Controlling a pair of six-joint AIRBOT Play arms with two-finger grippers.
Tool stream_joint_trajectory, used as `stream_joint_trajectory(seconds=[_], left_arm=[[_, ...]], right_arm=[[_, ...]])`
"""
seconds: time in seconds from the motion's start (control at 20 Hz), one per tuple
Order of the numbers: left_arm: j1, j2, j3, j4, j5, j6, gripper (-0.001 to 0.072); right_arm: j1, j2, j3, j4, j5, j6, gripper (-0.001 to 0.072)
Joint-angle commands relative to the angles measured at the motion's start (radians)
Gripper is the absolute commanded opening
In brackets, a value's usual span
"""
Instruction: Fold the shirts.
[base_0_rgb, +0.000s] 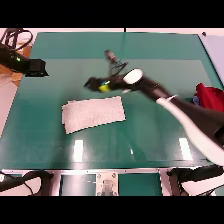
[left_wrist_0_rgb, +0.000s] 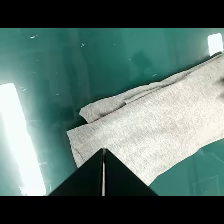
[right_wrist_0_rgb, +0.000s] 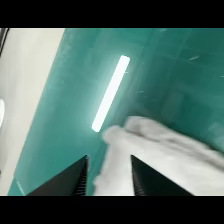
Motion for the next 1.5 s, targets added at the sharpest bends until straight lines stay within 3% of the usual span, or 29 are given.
stream_joint_trajectory(seconds=[0.0, 0.05, 0.3, 0.5, 0.7, 0.75, 0.8, 0.85, 1.1, 1.45], left_arm=[[0.002, 0.001, 0.001, 0.001, 0.003, 0.000, 0.0021], [0.002, 0.001, 0.001, 0.001, 0.003, 0.000, 0.0021], [0.002, 0.001, 0.001, 0.001, 0.003, -0.002, 0.0021], [0.002, 0.001, 0.001, -0.002, 0.003, -0.001, 0.0022], [0.002, 0.001, 0.001, -0.002, 0.001, -0.005, 0.0021], [0.002, 0.001, 0.001, -0.002, 0.000, -0.004, 0.0021], [0.002, 0.001, 0.001, -0.002, -0.006, -0.004, 0.0021], [0.002, 0.001, 0.001, -0.002, -0.016, -0.001, 0.0021], [0.002, 0.001, 0.001, -0.002, -0.053, 0.001, 0.0021], [0.002, 0.001, 0.001, -0.002, -0.060, 0.011, 0.0021]], right_arm=[[-0.281, 0.035, -0.022, -0.071, 0.338, -0.032, 0.0461], [-0.342, 0.035, -0.055, -0.087, 0.367, -0.032, 0.0529], [-0.488, 0.035, -0.333, -0.087, 0.365, -0.097, 0.0540], [-0.357, 0.011, -0.476, 0.143, 0.264, -0.260, 0.0539], [-0.126, -0.099, -0.424, 0.263, 0.159, -0.298, 0.0534], [-0.082, -0.121, -0.391, 0.283, 0.158, -0.298, 0.0408], [-0.052, -0.127, -0.360, 0.292, 0.158, -0.298, 0.0176], [-0.032, -0.126, -0.322, 0.293, 0.160, -0.296, 0.0012], [-0.109, -0.031, -0.089, 0.296, 0.214, -0.228, 0.0011], [-0.628, 0.148, 0.187, 0.285, 0.409, -0.056, 0.0012]])
